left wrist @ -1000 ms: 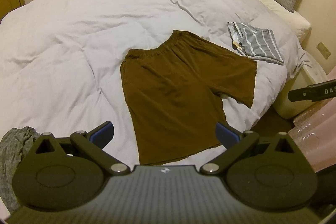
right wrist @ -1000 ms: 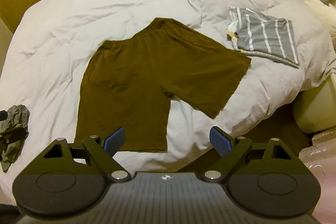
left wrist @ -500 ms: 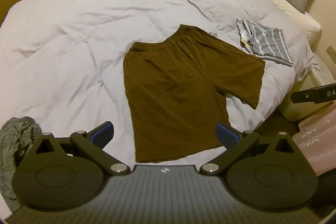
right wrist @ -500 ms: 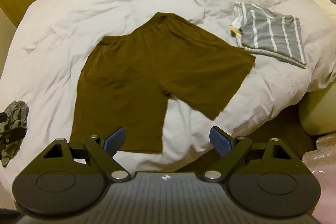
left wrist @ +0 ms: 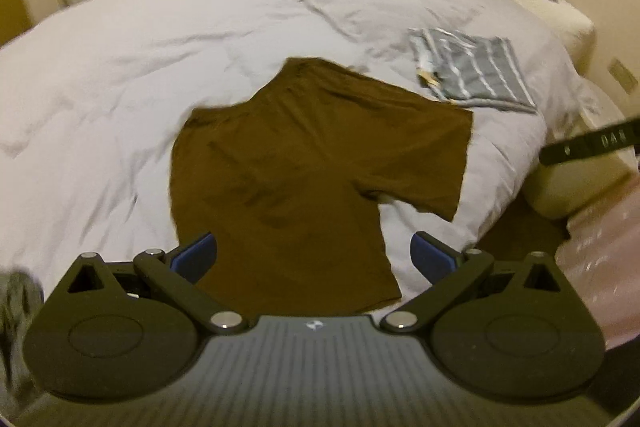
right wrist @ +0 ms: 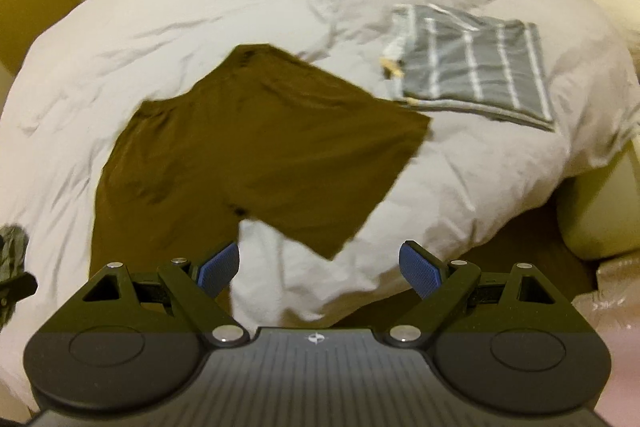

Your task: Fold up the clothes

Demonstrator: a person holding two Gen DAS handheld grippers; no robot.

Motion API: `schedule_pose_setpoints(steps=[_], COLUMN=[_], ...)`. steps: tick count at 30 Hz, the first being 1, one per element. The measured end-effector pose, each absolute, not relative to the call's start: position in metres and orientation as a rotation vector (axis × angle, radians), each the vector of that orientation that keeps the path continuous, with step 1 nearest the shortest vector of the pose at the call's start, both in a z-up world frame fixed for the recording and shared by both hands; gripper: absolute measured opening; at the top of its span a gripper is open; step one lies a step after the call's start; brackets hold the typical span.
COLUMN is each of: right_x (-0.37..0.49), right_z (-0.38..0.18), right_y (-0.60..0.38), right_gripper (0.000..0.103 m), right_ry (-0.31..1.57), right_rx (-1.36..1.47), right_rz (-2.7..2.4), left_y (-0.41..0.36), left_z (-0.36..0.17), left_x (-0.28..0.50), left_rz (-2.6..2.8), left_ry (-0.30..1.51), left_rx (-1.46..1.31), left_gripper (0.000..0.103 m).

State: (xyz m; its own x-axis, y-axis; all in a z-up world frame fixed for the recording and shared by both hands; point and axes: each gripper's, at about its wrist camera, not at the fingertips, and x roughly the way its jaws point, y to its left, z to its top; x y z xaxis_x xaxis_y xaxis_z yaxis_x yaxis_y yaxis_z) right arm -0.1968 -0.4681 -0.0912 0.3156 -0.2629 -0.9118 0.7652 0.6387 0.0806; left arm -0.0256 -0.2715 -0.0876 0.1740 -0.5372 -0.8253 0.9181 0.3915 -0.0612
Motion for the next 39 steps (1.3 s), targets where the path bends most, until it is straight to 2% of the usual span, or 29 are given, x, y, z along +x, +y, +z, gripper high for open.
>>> schedule_pose_setpoints(steps=[14,24,29,31,39], right_x=[-0.215,-0.211,-0.198,-0.192,-0.181], right_z=[-0.071,-0.109,-0.154,-0.177,-0.268], right_y=[-0.51,-0.615,-0.686,-0.706,-0.76], right_gripper=[0.089,0.089,0.081,0.074,0.055], right_ry=[0.997,1.032,1.074,1.092,1.114], right_rx=[0.587,0.562,0.486,0.456,0.462], right_rz=[-0.867,-0.731,-0.477,-0.377,-0.261], left_y=[-0.373,-0.454,-0.501,-0.52,-0.579], left_z=[-0.102,-0.123,-0.137,-0.143,-0.187], left_x=[-0.005,-0.019,-0.011,-0.002,0.034], left_rz=[-1.28,-1.211,-1.149,-1.159,-1.372], left_ry=[0.82,0.809,0.757,0.743,0.556], left_rx=[0.546,0.595,0.68,0.718,1.084], left_gripper=[0.101,0.101,0.101,0.101,0.098])
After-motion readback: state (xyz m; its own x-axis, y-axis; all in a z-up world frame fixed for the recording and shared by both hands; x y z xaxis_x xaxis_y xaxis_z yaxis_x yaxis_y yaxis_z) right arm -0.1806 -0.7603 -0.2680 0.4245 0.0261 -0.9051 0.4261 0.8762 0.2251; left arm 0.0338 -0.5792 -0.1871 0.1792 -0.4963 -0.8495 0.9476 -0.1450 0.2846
